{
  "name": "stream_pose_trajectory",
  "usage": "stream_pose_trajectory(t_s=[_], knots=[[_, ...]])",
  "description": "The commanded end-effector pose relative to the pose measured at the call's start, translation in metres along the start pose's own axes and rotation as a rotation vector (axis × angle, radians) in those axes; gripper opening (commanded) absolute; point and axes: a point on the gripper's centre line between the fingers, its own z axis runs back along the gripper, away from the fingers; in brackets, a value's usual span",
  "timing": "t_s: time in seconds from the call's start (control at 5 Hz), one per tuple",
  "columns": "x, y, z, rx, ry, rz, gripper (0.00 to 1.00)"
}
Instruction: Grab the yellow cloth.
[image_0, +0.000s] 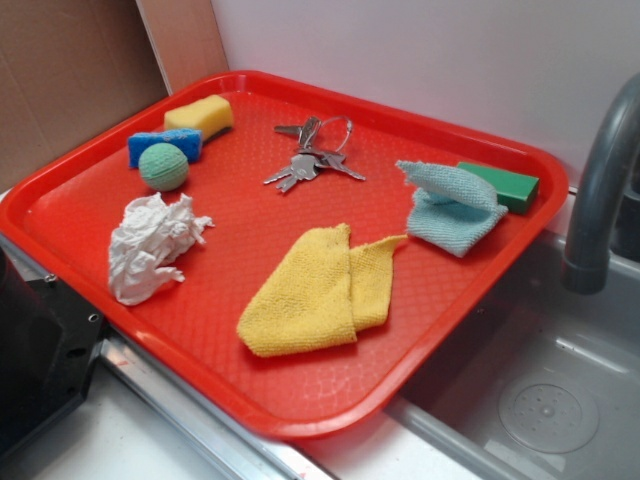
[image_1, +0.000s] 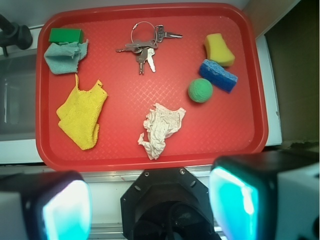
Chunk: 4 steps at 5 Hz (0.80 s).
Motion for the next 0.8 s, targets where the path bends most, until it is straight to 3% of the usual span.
stream_pose_trajectory(t_s=[0.0,0.2,0.4,0.6], knots=[[0.0,0.0,0.0,0.0,0.0,0.0,1.0],[-0.018,-0.022,-0.049,-0.103,-0.03,0.143,1.0],[0.013,-0.053,-0.082,0.039,-0.095,0.344,1.0],[0.043,-0.073,-0.107,0.03,-0.11,0.418,1.0]])
